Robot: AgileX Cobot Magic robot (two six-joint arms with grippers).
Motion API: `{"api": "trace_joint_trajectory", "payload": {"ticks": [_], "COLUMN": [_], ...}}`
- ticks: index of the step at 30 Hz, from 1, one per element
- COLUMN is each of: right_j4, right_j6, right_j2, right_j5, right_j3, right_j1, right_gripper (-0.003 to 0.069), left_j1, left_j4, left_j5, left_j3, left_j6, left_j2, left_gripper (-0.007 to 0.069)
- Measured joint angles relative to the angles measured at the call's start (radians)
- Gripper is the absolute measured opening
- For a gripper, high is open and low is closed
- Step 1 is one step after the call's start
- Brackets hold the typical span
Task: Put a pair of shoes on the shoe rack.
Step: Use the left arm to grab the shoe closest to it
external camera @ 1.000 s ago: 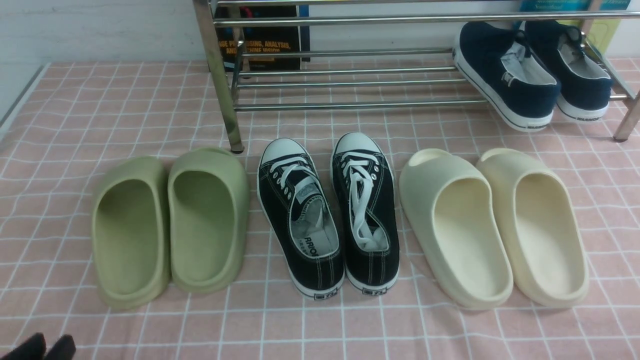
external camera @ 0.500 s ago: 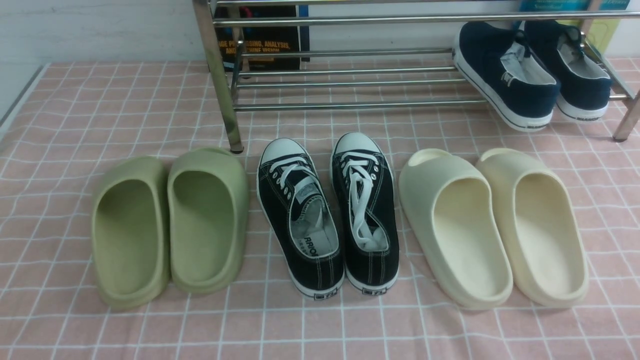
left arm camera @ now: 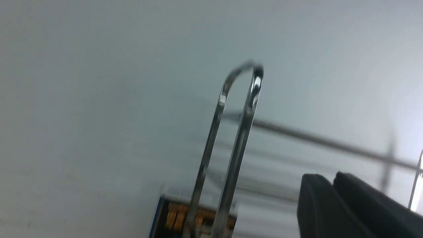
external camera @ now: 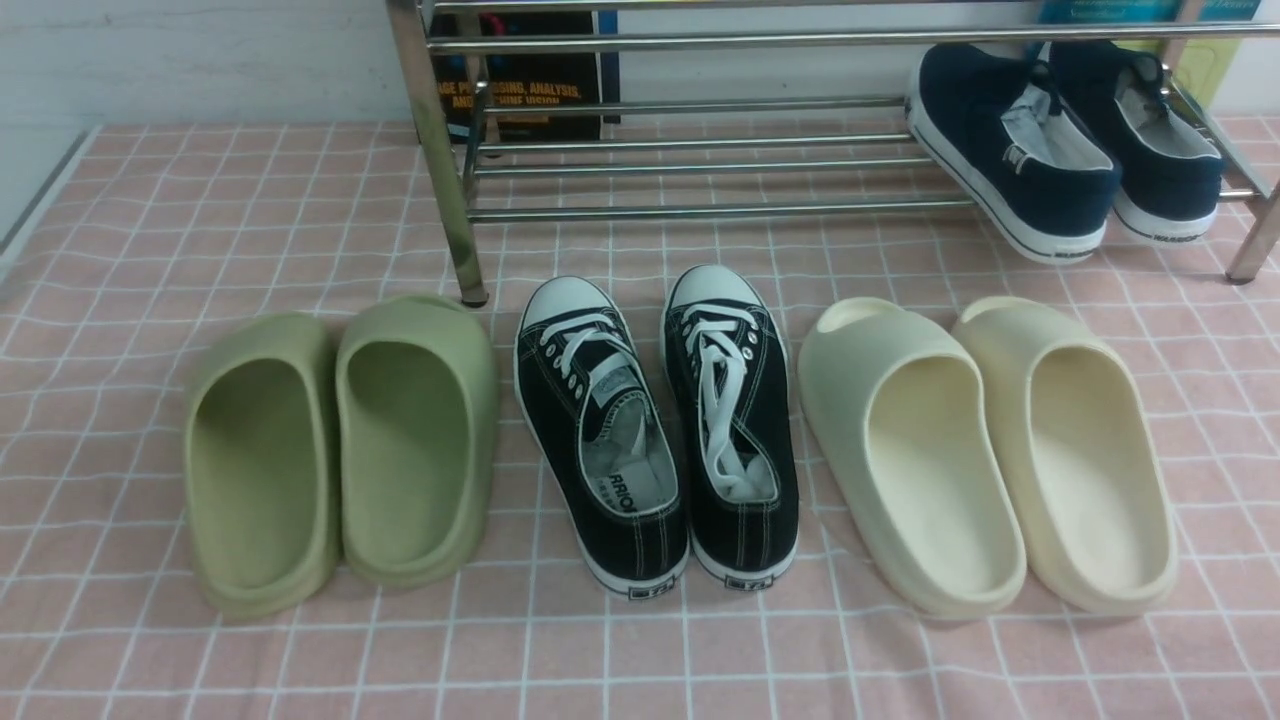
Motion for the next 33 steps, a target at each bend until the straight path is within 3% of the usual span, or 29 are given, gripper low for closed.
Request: {"api": "trace_joint_trajectory", "payload": {"ticks": [3, 8, 11, 16, 20, 24, 28, 31, 32, 33], "right_j4": [0.000, 0.000, 0.000, 0.000, 0.000, 0.000, 0.000, 0.000, 0.000, 0.000], "right_j6": [0.000, 0.000, 0.000, 0.000, 0.000, 0.000, 0.000, 0.000, 0.000, 0.000], "right_j2": [0.000, 0.000, 0.000, 0.000, 0.000, 0.000, 0.000, 0.000, 0.000, 0.000], "right_j5": [0.000, 0.000, 0.000, 0.000, 0.000, 0.000, 0.000, 0.000, 0.000, 0.000], "right_j3": [0.000, 0.000, 0.000, 0.000, 0.000, 0.000, 0.000, 0.000, 0.000, 0.000], "right_j1": [0.000, 0.000, 0.000, 0.000, 0.000, 0.000, 0.000, 0.000, 0.000, 0.000], "right_gripper": [0.0176, 0.0181, 0.0184, 0.0185, 0.0189, 0.0196, 0.0199, 0.0199, 0.0199, 0.0199], "left_j1": [0.000, 0.000, 0.000, -0.043, -0.133, -0.297, -0.457, -0.515, -0.545, -0.548], "left_j4": [-0.002, -0.044, -0.094, -0.166, -0.171, -0.027, 0.216, 0.353, 0.453, 0.453], "left_j5": [0.170, 0.260, 0.404, 0.691, 0.875, 0.953, 0.960, 0.961, 0.959, 0.958], "left_j3": [-0.099, -0.136, -0.174, -0.307, -0.459, -0.582, -0.658, -0.673, -0.677, -0.677], "left_j6": [0.048, 0.030, 0.037, 0.178, 0.236, 0.163, -0.042, -0.166, -0.262, -0.274], "left_j2": [0.196, 0.432, 0.584, 0.792, 0.958, 1.105, 1.198, 1.236, 1.262, 1.266], "left_gripper": [0.0004, 0.0002, 0.0002, 0.0002, 0.0002, 0.0002, 0.0006, 0.0011, 0.0017, 0.0018]}}
